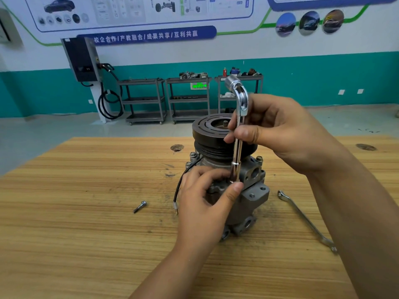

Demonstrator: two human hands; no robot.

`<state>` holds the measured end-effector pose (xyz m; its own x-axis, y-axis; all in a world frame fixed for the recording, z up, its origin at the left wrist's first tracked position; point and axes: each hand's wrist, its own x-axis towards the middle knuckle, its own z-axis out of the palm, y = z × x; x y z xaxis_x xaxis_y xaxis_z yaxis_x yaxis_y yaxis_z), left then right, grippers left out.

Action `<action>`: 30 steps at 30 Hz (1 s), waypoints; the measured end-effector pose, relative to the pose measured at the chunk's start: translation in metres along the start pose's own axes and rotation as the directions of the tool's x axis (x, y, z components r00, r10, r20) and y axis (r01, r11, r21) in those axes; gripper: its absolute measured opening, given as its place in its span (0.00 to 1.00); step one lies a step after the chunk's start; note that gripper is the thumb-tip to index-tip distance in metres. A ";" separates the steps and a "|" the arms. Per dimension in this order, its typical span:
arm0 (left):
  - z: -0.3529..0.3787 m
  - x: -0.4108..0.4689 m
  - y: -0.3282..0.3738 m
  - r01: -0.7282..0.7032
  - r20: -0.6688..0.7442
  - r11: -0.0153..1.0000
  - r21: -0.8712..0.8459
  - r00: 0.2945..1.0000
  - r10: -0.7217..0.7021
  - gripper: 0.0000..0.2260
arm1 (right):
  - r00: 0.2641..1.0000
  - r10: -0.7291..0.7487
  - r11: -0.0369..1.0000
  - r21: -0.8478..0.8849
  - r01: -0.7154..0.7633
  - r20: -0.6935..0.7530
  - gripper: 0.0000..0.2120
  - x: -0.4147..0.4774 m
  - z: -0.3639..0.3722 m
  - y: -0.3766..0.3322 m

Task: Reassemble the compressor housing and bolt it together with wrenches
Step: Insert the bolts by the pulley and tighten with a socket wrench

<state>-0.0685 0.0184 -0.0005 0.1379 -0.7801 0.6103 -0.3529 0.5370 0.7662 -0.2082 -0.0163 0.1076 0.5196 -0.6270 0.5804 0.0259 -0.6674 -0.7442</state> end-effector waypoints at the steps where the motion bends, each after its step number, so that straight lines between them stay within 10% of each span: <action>1: 0.000 0.000 0.000 0.005 0.003 1.000 0.010 1.000 -0.005 0.07 | 1.000 0.004 1.000 -0.001 -0.004 0.000 0.05 0.000 0.000 0.000; 8: 0.001 0.002 -0.001 -0.004 -0.008 1.000 0.025 1.000 0.004 0.05 | 1.000 -0.026 0.999 0.046 0.025 0.010 0.26 0.006 -0.010 0.004; 20: 0.004 -0.003 -0.007 -0.057 0.021 0.985 0.162 0.998 0.054 0.13 | 0.969 0.099 0.736 -0.672 0.082 0.226 0.14 0.042 -0.039 -0.057; 30: 0.004 -0.002 -0.010 -0.101 0.014 0.981 0.165 0.995 0.100 0.11 | 0.910 0.246 0.629 -0.769 0.112 0.333 0.19 0.052 -0.045 -0.058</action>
<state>-0.0686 0.0136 -0.0101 0.0889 -0.7271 0.6807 -0.5130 0.5524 0.6570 -0.2210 -0.0288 0.1958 0.7640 -0.6008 0.2352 -0.5824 -0.7991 -0.1494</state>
